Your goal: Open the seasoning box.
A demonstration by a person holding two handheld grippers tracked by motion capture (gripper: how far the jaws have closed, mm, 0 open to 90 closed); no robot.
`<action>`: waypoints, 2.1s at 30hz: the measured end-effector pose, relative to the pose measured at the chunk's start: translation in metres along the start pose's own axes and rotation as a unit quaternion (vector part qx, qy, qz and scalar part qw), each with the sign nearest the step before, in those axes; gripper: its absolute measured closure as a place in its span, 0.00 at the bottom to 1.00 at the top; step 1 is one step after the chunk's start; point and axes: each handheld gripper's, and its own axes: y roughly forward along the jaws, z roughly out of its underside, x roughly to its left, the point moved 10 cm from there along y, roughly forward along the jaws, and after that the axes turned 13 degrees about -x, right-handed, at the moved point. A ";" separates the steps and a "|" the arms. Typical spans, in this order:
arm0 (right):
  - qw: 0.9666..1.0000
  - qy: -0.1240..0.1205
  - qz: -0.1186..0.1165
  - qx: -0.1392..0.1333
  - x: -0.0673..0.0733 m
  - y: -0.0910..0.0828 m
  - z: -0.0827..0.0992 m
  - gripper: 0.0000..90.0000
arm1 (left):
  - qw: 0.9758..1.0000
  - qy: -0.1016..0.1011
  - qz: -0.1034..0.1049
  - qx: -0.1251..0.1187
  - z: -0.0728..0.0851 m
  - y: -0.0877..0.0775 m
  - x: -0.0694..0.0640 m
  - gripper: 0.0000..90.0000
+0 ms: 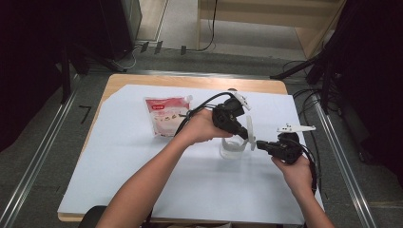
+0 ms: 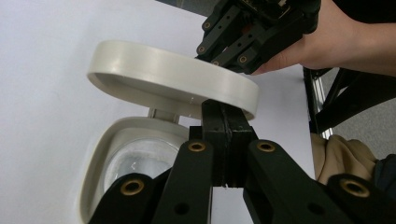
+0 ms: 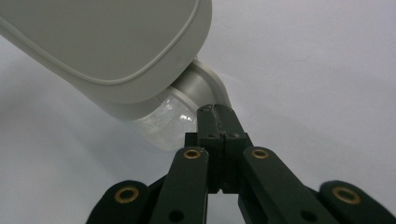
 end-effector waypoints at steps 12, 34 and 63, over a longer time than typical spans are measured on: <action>1.000 0.002 0.001 -0.007 0.000 0.001 -0.002 1.00 | 1.000 -0.014 -0.006 0.016 -0.001 0.012 0.002 0.89; 1.000 -0.001 0.002 -0.028 0.005 -0.020 -0.008 0.81 | 0.998 -0.011 -0.053 -0.019 0.014 -0.014 0.012 0.64; 0.999 -0.023 -0.014 -0.023 0.024 -0.036 0.010 0.67 | 0.996 -0.046 -0.063 -0.034 0.060 -0.050 -0.001 0.54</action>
